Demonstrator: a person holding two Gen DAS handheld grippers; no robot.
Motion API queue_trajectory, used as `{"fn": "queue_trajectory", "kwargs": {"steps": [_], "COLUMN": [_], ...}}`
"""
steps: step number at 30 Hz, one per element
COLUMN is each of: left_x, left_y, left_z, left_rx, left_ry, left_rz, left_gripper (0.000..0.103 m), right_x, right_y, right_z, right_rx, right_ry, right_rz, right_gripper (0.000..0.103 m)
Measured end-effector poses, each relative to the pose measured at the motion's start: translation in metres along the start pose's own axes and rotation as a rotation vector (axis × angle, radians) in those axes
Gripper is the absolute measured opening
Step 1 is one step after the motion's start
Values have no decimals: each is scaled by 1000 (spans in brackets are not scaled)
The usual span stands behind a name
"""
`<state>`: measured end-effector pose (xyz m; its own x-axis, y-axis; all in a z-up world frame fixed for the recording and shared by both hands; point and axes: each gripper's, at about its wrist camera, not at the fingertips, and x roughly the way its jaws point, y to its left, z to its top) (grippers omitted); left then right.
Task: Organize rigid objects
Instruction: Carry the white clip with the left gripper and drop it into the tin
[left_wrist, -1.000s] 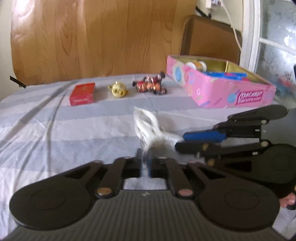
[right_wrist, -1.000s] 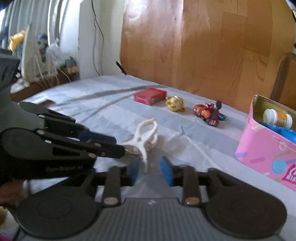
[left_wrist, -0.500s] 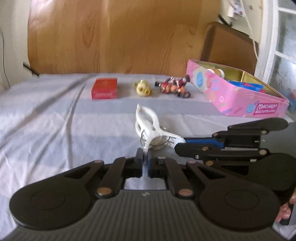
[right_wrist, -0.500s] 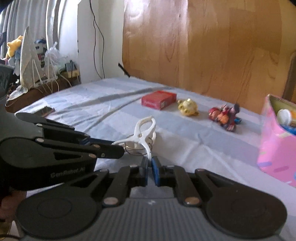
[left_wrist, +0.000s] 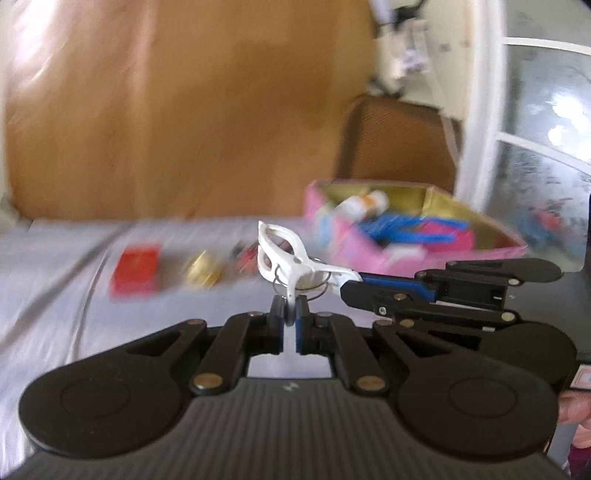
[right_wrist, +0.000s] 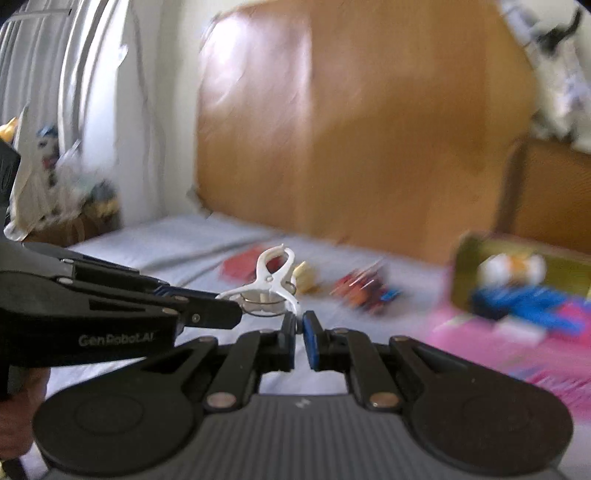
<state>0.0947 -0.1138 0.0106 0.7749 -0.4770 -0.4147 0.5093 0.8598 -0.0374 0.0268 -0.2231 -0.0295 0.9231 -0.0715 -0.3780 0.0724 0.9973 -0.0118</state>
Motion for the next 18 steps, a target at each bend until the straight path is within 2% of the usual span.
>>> {"fn": "queue_trajectory", "kwargs": {"steps": [4, 8, 10, 11, 12, 15, 16, 18], "left_x": [38, 93, 122, 136, 150, 168, 165, 150], "left_y": [-46, -78, -88, -94, -98, -100, -96, -87], "left_z": [40, 56, 58, 58, 59, 58, 57, 56], "left_rx": [81, 107, 108, 120, 127, 123, 100, 54], "left_ry": [-24, 12, 34, 46, 67, 112, 110, 90], "left_rz": [-79, -124, -117, -98, -71, -2, -8, -22], "left_gripper": [7, 7, 7, 10, 19, 37, 37, 37], "right_x": [-19, -13, 1, 11, 19, 38, 39, 30], "right_y": [-51, -111, -135, -143, -151, -179, -188, -198], "right_z": [11, 14, 12, 10, 7, -7, -10, -10], "right_rx": [26, 79, 103, 105, 108, 210, 258, 294], "right_ry": [-79, -66, -39, -23, -11, 8, 24, -4], "right_rz": [-130, -216, -237, -249, -264, -288, -257, -224], "right_gripper": [7, 7, 8, 8, 8, 21, 22, 22]}}
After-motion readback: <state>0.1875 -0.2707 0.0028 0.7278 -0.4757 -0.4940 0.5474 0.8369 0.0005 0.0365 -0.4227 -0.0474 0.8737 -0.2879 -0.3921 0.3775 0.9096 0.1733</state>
